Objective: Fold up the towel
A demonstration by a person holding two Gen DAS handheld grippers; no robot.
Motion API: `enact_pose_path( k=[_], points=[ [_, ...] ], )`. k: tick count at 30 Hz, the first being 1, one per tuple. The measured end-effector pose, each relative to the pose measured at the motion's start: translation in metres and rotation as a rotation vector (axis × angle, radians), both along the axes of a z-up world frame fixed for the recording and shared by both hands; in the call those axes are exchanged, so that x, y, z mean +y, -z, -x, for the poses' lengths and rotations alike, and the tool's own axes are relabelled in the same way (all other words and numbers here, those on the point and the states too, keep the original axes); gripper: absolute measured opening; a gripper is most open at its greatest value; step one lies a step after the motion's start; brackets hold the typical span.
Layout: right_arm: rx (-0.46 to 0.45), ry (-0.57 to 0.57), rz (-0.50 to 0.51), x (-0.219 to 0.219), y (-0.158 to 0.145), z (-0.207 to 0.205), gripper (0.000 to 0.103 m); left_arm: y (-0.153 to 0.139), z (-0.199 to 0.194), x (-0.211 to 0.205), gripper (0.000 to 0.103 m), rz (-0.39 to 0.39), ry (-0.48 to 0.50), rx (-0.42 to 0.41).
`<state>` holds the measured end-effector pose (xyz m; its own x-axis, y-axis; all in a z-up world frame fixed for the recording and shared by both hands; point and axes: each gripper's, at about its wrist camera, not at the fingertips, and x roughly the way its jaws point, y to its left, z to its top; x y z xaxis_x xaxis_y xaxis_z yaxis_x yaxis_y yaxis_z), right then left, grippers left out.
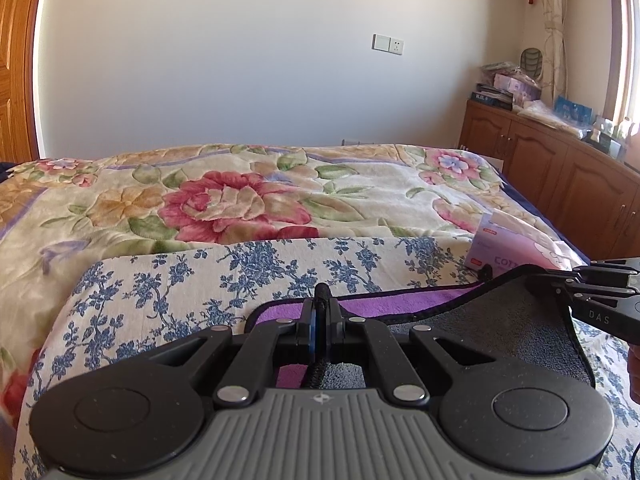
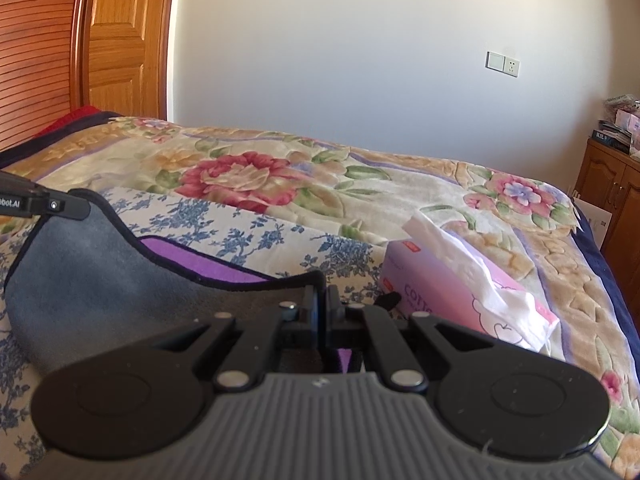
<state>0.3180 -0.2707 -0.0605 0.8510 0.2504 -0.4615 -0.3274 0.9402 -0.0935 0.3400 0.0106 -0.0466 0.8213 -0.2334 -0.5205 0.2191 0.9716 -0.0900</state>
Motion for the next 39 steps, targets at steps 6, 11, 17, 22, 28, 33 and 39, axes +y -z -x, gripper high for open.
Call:
enact_pose_path(
  k=[6, 11, 17, 22, 28, 33, 39],
  points=[
    [-0.009, 0.011, 0.008, 0.004, 0.001, -0.006, 0.004, -0.001, -0.012, 0.003, 0.005, 0.006, -0.017, 0.001],
    [-0.017, 0.021, 0.018, 0.006, 0.004, -0.012, 0.004, 0.002, -0.018, 0.001, 0.005, -0.011, -0.016, -0.004],
    [-0.028, 0.036, 0.029, 0.005, 0.006, -0.019, 0.004, 0.002, -0.028, 0.001, 0.005, -0.025, -0.015, -0.013],
    [-0.032, 0.041, 0.028, 0.005, 0.009, -0.026, 0.004, 0.006, -0.037, 0.002, 0.005, -0.042, -0.031, -0.021],
    [-0.022, 0.051, 0.041, 0.003, 0.014, -0.039, 0.004, 0.014, -0.049, 0.003, 0.005, -0.053, -0.053, -0.020],
    [0.003, 0.041, 0.060, 0.007, 0.025, -0.047, 0.004, 0.024, -0.058, 0.001, 0.005, -0.075, -0.048, -0.002],
    [0.039, 0.040, 0.065, 0.006, 0.037, -0.049, 0.004, 0.037, -0.068, 0.000, 0.005, -0.100, -0.055, 0.032]
  ],
)
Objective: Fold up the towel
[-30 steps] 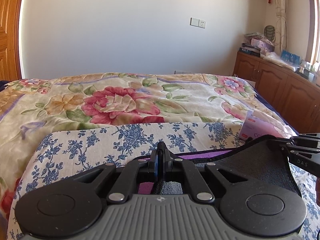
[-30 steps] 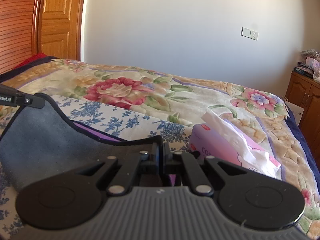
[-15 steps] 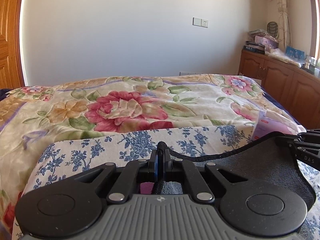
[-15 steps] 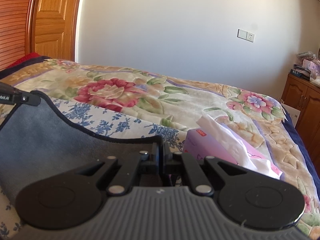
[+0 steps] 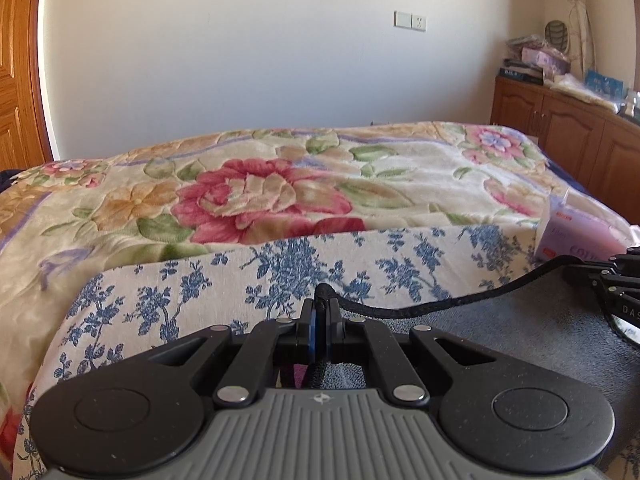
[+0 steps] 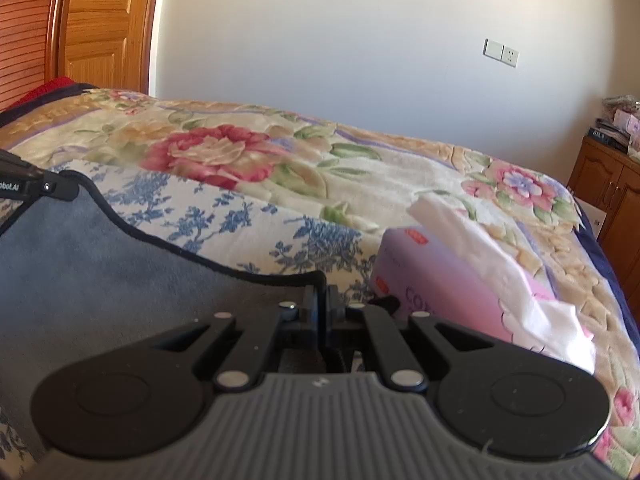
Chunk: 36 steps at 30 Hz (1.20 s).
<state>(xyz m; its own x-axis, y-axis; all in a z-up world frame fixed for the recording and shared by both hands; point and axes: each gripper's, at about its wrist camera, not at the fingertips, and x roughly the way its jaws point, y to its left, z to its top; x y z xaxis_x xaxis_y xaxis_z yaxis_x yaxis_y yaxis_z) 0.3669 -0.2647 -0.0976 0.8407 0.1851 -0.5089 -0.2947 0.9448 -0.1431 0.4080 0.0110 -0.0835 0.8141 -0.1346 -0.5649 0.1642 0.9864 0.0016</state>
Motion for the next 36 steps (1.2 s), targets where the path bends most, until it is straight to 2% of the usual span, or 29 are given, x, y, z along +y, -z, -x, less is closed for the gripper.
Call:
enact_pose_path(
  k=[10, 11, 12, 13, 15, 16, 20, 24, 28, 36],
  points=[
    [0.014, 0.002, -0.001, -0.003, 0.001, 0.001, 0.006, 0.005, -0.002, -0.002, 0.008, 0.000, -0.006, 0.016],
    [0.015, 0.005, 0.000, -0.003, 0.001, 0.000, 0.009, 0.005, -0.002, -0.002, 0.009, 0.003, -0.006, 0.015],
    [0.014, 0.010, -0.001, -0.003, 0.000, 0.001, 0.019, 0.004, -0.002, -0.002, 0.015, 0.005, -0.007, 0.014],
    [0.013, 0.012, -0.005, -0.004, -0.001, 0.001, 0.033, 0.003, -0.002, -0.002, 0.026, 0.008, -0.009, 0.013],
    [0.009, 0.013, -0.015, -0.005, -0.002, 0.003, 0.044, 0.001, 0.000, -0.001, 0.041, 0.017, -0.012, 0.006],
    [0.008, 0.013, -0.015, -0.005, -0.003, 0.004, 0.044, 0.000, 0.001, -0.001, 0.045, 0.019, -0.013, 0.003],
    [0.013, 0.006, -0.021, -0.005, -0.009, 0.011, 0.044, -0.004, 0.006, -0.002, 0.049, 0.017, -0.011, 0.003],
    [0.018, 0.005, -0.033, -0.006, -0.015, 0.021, 0.044, -0.009, 0.016, -0.003, 0.064, 0.015, -0.016, -0.003],
    [0.032, 0.015, -0.053, -0.007, -0.018, 0.030, 0.044, -0.016, 0.026, -0.004, 0.071, 0.010, -0.012, -0.005],
    [0.052, 0.013, -0.067, -0.003, -0.021, 0.049, 0.044, -0.022, 0.046, -0.008, 0.081, 0.003, -0.016, 0.008]
  ],
)
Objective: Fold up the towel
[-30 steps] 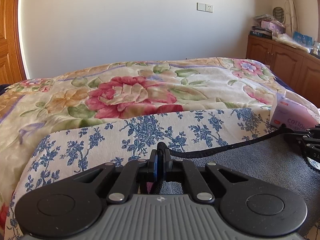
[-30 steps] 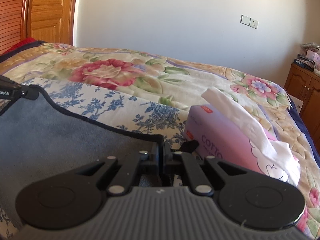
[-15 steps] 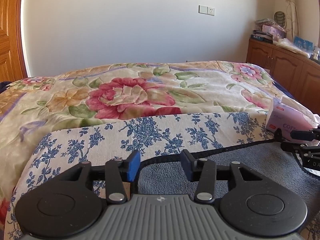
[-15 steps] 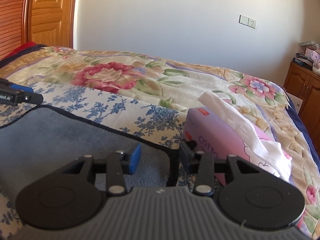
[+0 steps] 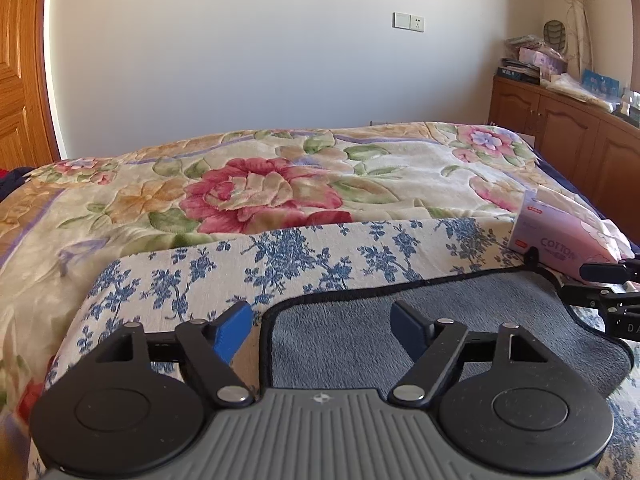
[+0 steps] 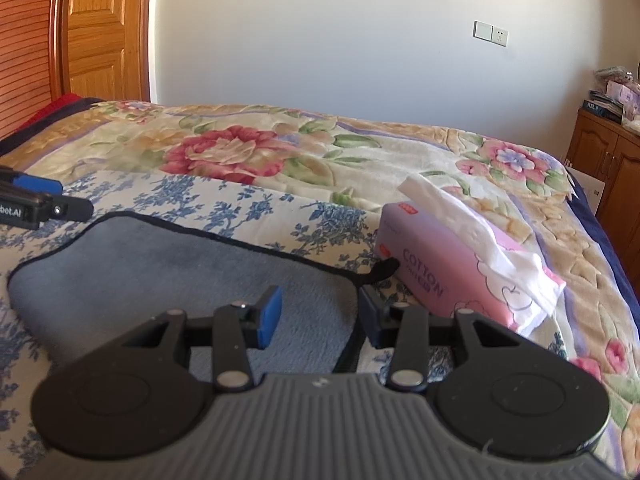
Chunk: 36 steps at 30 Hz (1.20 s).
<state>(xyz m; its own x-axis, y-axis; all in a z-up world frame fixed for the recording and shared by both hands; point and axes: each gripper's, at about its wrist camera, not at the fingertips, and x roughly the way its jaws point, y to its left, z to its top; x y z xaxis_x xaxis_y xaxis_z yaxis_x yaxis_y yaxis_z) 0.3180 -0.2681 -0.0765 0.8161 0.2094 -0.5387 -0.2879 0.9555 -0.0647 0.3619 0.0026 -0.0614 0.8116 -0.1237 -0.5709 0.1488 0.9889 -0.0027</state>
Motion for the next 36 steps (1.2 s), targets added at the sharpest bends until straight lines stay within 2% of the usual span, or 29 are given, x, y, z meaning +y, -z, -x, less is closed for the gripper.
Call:
enact_pose_path(
  k=[15, 24, 29, 34, 36],
  points=[
    [0.021, 0.000, -0.019, 0.001, -0.013, 0.047, 0.047, -0.014, 0.046, -0.013, 0.091, -0.023, 0.016, 0.009],
    [0.002, 0.010, -0.024, 0.001, -0.026, 0.067, 0.057, -0.023, 0.074, -0.014, 0.096, -0.041, 0.013, 0.008],
    [-0.018, 0.021, -0.024, 0.001, -0.035, 0.081, 0.066, -0.031, 0.089, -0.015, 0.101, -0.043, 0.013, -0.006],
    [-0.037, 0.032, -0.031, 0.000, -0.042, 0.096, 0.087, -0.040, 0.105, -0.020, 0.103, -0.046, 0.025, -0.012],
    [-0.050, 0.033, -0.023, 0.000, -0.045, 0.103, 0.090, -0.044, 0.111, -0.021, 0.103, -0.043, 0.035, -0.014]
  ],
)
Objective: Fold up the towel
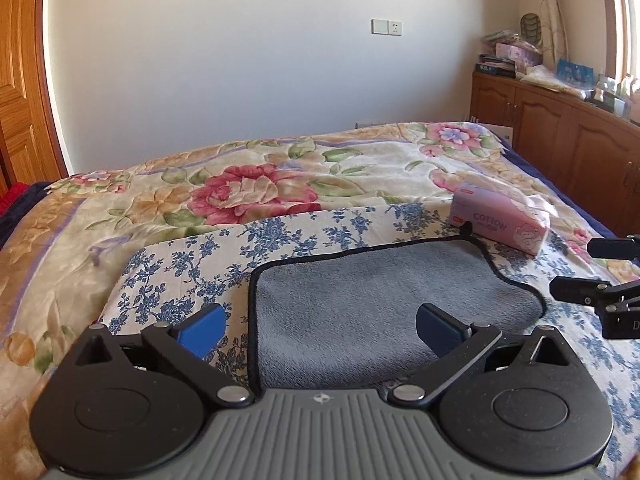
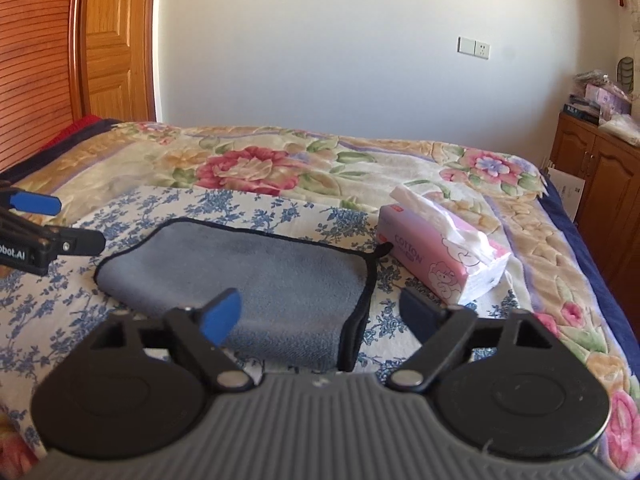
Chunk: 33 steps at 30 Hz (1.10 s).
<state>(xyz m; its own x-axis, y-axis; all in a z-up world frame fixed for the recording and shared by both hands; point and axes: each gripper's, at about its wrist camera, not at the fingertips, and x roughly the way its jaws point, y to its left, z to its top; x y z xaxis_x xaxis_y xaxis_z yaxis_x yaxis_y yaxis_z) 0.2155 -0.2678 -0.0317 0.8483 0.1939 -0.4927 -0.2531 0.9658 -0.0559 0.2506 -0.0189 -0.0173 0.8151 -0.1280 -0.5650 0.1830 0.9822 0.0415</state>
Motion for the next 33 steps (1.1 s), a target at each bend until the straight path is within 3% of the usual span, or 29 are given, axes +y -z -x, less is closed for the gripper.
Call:
enact_pose_path(
  k=[3, 6, 19, 33],
  points=[
    [-0.001, 0.003, -0.016, -0.002, -0.004, 0.007, 0.092, -0.007, 0.010, -0.004, 0.103, -0.004, 0.014, -0.006],
    [-0.011, 0.006, -0.026, -0.002, -0.006, 0.015, 0.103, -0.015, 0.019, -0.007, 0.103, -0.004, 0.021, -0.018],
    [-0.043, 0.039, -0.057, -0.012, -0.021, 0.044, 0.103, -0.045, 0.059, -0.013, 0.103, 0.003, 0.030, -0.052],
    [-0.107, 0.026, -0.038, -0.007, -0.062, 0.082, 0.103, -0.081, 0.101, -0.018, 0.103, -0.055, -0.015, -0.076]
  ],
)
